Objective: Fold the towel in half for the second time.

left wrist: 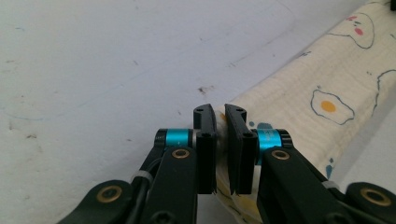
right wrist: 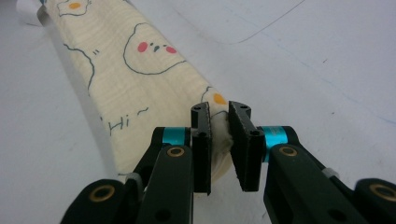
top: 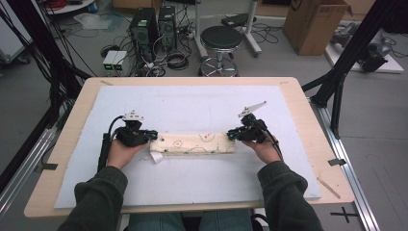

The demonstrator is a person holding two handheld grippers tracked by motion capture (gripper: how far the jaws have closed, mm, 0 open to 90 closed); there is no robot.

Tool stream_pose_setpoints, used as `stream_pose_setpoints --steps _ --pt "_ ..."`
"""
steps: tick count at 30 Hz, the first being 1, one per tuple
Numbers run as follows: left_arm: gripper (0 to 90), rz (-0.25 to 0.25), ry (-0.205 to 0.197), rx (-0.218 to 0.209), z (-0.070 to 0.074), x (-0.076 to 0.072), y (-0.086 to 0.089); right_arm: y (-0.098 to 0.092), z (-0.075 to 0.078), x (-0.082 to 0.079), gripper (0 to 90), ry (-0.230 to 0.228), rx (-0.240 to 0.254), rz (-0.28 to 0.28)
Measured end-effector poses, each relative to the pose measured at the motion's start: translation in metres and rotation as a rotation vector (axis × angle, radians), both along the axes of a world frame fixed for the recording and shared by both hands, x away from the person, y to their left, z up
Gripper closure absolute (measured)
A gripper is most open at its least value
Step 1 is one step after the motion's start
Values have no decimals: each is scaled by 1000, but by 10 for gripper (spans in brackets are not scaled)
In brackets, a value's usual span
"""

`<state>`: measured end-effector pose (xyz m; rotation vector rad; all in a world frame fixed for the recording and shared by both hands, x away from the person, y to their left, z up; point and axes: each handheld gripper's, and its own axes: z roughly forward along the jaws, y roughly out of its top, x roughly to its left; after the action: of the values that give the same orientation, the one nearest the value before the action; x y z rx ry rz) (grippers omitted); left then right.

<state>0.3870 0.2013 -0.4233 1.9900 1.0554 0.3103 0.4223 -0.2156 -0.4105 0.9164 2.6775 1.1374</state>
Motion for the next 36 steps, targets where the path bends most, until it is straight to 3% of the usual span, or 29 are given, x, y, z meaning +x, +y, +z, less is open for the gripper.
stream_pose_setpoints --steps 3,8,12,17,21,23,27,36 --pt "829 10 1 22 -1 4 0 3 0 5 795 4 4 -16" --pt "828 18 -17 21 4 12 -2 3 -6 12 795 9 -6 -41" --pt "825 32 -13 22 0 18 -4 1 -7 16 793 -5 14 -77" --pt "802 45 -19 19 -5 21 -5 3 -12 19 784 -11 -5 -96" --pt "633 43 -4 15 -7 23 -2 0 -13 21 694 -11 4 -111" --pt "586 47 -16 1 -5 21 1 -2 -12 21 678 -16 19 -114" --pt "537 50 -39 -31 1 18 3 -5 -7 18 612 -23 52 -110" --pt "499 12 -51 -55 15 5 4 -10 5 9 474 -50 97 -133"
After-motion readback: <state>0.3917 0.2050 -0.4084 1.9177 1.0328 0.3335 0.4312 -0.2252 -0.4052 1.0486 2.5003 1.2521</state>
